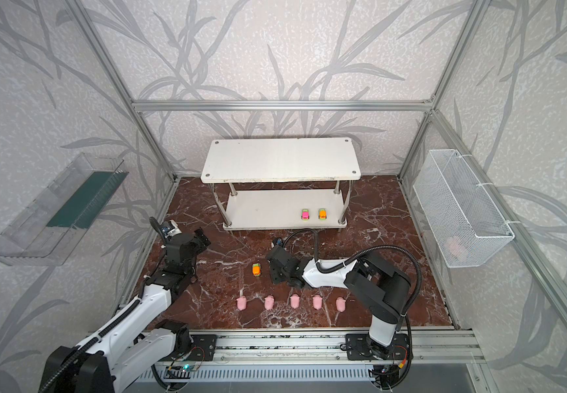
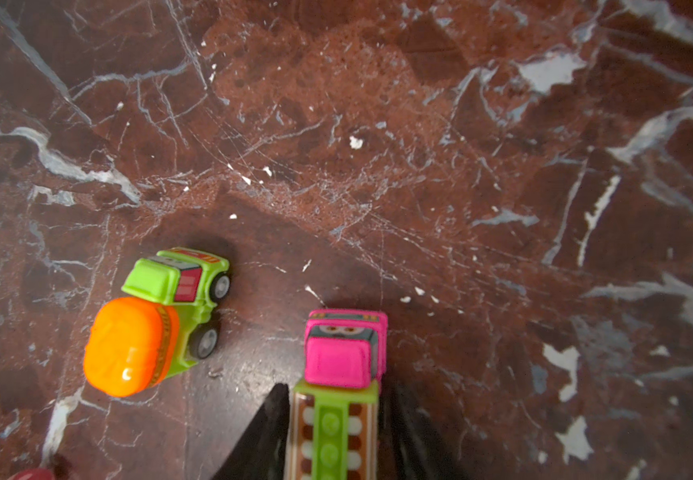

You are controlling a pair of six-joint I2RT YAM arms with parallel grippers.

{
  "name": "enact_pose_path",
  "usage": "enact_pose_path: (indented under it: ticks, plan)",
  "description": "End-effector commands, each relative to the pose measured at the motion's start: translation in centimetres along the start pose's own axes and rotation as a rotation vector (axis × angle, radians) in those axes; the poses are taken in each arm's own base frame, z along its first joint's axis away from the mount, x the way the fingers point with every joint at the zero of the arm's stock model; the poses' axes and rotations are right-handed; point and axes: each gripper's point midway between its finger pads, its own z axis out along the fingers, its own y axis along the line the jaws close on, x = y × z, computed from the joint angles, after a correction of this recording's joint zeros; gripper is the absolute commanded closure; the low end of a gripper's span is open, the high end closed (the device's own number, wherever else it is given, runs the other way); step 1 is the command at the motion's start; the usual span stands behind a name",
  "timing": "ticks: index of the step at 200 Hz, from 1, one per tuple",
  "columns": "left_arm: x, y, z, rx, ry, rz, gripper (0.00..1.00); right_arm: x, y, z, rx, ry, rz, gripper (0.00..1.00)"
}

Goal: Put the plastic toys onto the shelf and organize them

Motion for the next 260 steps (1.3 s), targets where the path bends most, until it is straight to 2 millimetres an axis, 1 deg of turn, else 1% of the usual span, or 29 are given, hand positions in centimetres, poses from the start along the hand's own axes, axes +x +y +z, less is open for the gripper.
enact_pose_path:
  ticks: [1,47,64,66,69,110,129,144,169,182,201,209,211,215,244,260]
  plan:
    - [0.5,0.7,0.1,-0.024,-0.003,-0.005,0.11,-0.5,0.3,-0.3,-0.001,0.002,0.007,0.63]
    - [0.2,0.7,0.0,-0.02,-0.01,-0.01,0.11,-1.4,0.3,-1.6,0.009,-0.022,0.004,0.65]
    - [0.2,0.7,0.0,-0.022,-0.011,-0.008,0.11,-1.6,0.2,-1.7,0.019,-0.025,-0.006,0.65]
    - [0.2,0.7,0.0,-0.023,-0.011,-0.009,0.11,-2.2,0.4,-2.3,0.008,-0.043,-0.003,0.65]
    - [0.2,0.7,0.0,-0.023,-0.011,-0.009,0.11,-2.5,0.5,-2.5,0.004,-0.051,-0.003,0.65]
    - [0.2,0.8,-0.1,-0.021,-0.011,-0.013,0.11,-4.7,0.8,-4.0,0.006,-0.115,-0.014,0.66]
    - [0.2,0.8,-0.1,-0.018,-0.011,-0.014,0.11,-6.7,0.8,-4.8,0.004,-0.15,-0.013,0.66]
    - [0.2,0.7,-0.1,-0.018,-0.012,-0.014,0.11,-8.7,0.7,-5.5,0.007,-0.188,-0.018,0.66]
    - [0.1,0.8,-0.2,-0.021,-0.016,-0.016,0.11,-12.0,-0.4,-6.4,0.054,-0.254,-0.027,0.65]
    - [0.0,0.8,-0.2,-0.023,-0.017,-0.015,0.11,-13.4,-1.0,-6.4,0.07,-0.272,-0.024,0.65]
    - [0.0,0.8,-0.1,-0.022,-0.018,-0.016,0.11,-15.0,-2.0,-5.7,0.095,-0.278,-0.016,0.65]
    - [0.0,0.7,-0.1,-0.021,-0.018,-0.015,0.11,-15.8,-2.0,-5.9,0.091,-0.296,-0.011,0.65]
    - [0.0,0.8,-0.1,-0.022,-0.017,-0.015,0.11,-15.6,-2.3,-5.2,0.1,-0.282,-0.014,0.65]
    - [0.0,0.8,-0.1,-0.022,-0.017,-0.016,0.11,-15.8,-2.5,-4.8,0.104,-0.282,-0.013,0.65]
    - [-0.1,0.9,-0.2,-0.027,-0.02,-0.014,0.11,-18.0,-3.9,-4.0,0.136,-0.312,0.0,0.65]
    - [-0.2,1.0,-0.2,-0.031,-0.023,-0.012,0.11,-18.6,-4.3,-3.4,0.129,-0.301,0.005,0.65]
